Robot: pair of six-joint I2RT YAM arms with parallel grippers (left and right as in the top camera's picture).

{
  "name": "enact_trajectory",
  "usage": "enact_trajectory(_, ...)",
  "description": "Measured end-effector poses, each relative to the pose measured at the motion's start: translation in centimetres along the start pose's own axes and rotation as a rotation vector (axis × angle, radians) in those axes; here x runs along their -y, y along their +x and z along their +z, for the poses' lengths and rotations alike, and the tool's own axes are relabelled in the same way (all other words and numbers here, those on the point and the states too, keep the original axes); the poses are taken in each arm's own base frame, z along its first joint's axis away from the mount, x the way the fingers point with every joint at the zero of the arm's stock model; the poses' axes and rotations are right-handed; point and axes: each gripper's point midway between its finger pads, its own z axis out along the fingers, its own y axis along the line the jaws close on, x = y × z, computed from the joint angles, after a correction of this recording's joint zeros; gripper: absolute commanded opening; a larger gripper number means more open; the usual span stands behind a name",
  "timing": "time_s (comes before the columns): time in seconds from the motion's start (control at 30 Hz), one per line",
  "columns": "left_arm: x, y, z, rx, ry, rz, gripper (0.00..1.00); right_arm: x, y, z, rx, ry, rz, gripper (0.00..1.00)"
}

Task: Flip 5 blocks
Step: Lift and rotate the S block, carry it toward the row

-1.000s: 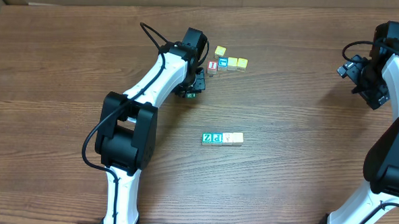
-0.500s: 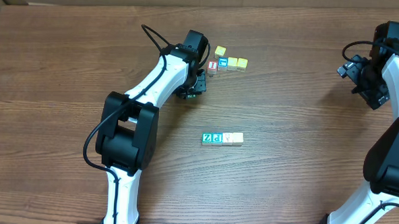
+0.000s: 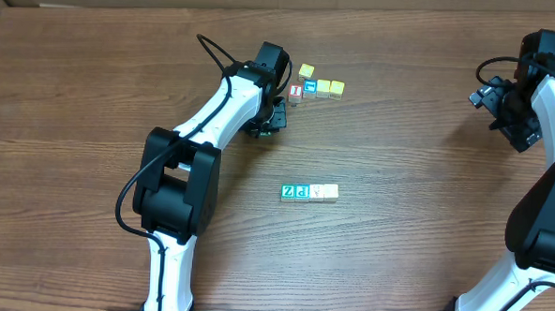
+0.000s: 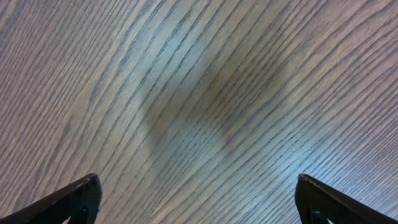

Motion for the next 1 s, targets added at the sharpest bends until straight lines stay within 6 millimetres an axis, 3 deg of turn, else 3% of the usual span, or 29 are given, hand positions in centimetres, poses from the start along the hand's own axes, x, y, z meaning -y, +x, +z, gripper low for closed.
enact_trajectory(0.3, -0.9, 1.9, -0.6, -0.074, -0.035, 0.004, 0.24, 0.0, 0.0, 0.0, 0.0, 0.0, 0.0, 1.0)
enact_trajectory(0.4, -1.3, 2.6, -2.0, -0.096, -0.043, 0.005, 0.23, 0.0, 0.0, 0.0, 0.0, 0.0, 0.0, 1.0)
enact_trajectory(0.57, -1.7, 4.8, -6.0, -0.14, -0.06, 0.022, 0.23, 0.0, 0.0, 0.0, 0.0, 0.0, 0.0, 1.0)
enact_trajectory(0.67, -1.5, 6.3, -7.1, -0.174, -0.071, 0.042, 0.23, 0.0, 0.0, 0.0, 0.0, 0.0, 0.0, 1.0)
enact_trajectory(1.0, 0.2, 10.3, -6.2, -0.255, -0.098, 0.059, 0.23, 0.0, 0.0, 0.0, 0.0, 0.0, 0.0, 1.0)
